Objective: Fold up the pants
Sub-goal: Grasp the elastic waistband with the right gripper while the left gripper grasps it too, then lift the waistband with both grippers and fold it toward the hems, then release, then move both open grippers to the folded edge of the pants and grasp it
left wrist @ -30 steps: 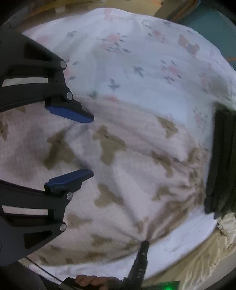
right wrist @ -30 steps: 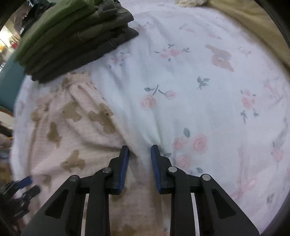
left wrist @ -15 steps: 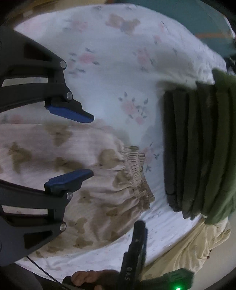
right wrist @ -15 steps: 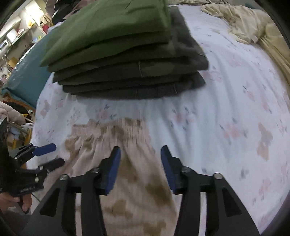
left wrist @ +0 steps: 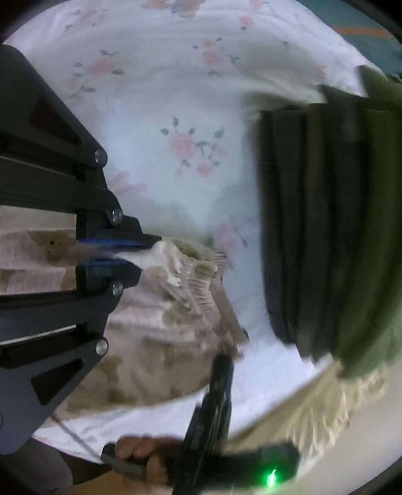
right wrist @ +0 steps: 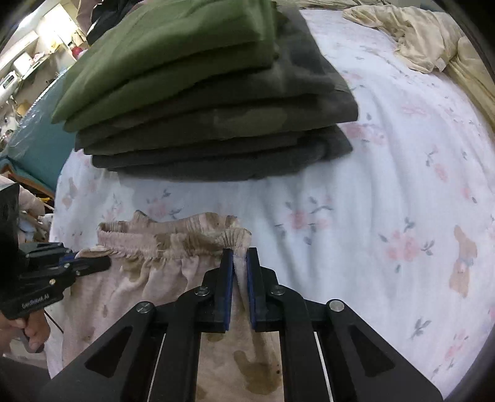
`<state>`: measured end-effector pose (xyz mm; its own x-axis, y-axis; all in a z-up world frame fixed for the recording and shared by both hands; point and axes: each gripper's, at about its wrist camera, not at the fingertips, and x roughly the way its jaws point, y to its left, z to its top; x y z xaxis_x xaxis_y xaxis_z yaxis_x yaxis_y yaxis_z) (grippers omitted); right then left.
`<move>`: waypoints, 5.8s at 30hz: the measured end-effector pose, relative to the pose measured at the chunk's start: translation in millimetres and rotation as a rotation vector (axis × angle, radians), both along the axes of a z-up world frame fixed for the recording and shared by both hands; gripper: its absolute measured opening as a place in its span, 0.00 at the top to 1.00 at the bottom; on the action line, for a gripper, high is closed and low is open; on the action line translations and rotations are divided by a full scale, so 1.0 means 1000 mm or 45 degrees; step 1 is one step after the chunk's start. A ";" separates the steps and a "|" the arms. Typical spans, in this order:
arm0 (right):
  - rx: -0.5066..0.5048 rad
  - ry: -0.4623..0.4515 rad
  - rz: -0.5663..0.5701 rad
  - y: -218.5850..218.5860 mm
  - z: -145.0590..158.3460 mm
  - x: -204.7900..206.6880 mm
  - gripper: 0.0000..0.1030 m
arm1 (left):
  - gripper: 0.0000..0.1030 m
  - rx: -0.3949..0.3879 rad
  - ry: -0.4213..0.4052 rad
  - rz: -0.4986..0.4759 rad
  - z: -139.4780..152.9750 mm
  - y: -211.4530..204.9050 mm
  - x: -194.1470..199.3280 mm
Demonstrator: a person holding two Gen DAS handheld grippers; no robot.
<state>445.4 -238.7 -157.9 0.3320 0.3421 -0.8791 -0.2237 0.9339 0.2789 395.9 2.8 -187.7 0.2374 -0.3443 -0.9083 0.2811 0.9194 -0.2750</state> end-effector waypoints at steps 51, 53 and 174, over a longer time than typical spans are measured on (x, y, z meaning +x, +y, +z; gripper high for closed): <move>0.051 -0.278 0.430 -0.010 0.145 -0.295 0.93 | 0.91 0.146 -0.568 -0.568 0.166 -0.043 -0.296; 0.034 -0.246 0.442 -0.006 0.135 -0.315 0.93 | 0.91 0.164 -0.538 -0.576 0.154 -0.043 -0.314; 0.087 0.234 -0.155 -0.078 -0.023 -0.197 0.83 | 0.97 0.051 0.054 0.177 -0.002 0.057 -0.177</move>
<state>248.2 -317.1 -180.6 0.2106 0.3700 -0.9048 -0.0503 0.9285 0.3679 219.1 60.1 -189.6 0.2412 -0.2741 -0.9310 0.1390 0.9591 -0.2464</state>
